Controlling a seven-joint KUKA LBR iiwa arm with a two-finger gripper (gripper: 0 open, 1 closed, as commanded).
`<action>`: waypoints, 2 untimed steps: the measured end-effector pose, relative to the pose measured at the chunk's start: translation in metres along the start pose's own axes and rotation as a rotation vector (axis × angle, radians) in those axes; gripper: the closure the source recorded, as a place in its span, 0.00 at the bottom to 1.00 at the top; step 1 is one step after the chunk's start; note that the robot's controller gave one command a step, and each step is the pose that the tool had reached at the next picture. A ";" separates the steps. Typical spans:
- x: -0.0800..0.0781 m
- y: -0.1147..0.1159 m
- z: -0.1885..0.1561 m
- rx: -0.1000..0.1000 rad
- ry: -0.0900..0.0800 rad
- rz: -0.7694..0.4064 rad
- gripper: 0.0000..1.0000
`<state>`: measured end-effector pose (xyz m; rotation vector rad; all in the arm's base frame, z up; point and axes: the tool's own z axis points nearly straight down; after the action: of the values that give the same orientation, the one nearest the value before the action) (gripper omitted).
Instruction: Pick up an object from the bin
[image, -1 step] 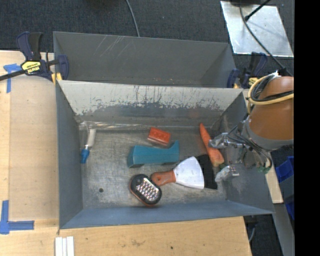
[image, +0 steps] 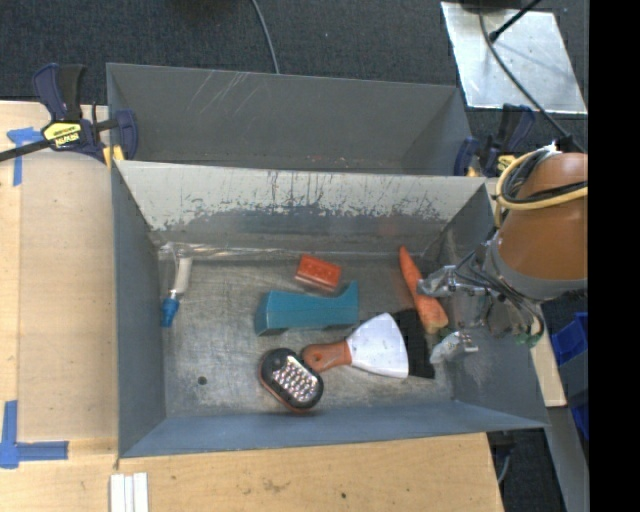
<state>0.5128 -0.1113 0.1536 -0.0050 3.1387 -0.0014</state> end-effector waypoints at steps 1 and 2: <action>-0.022 0.094 0.069 0.000 -0.004 0.176 1.00; -0.022 0.094 0.069 0.000 -0.005 0.175 0.00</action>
Offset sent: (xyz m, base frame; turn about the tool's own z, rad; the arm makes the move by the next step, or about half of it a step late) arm 0.0000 0.0000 0.0000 0.0000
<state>0.5348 -0.0169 0.0843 0.2690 3.1218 -0.0006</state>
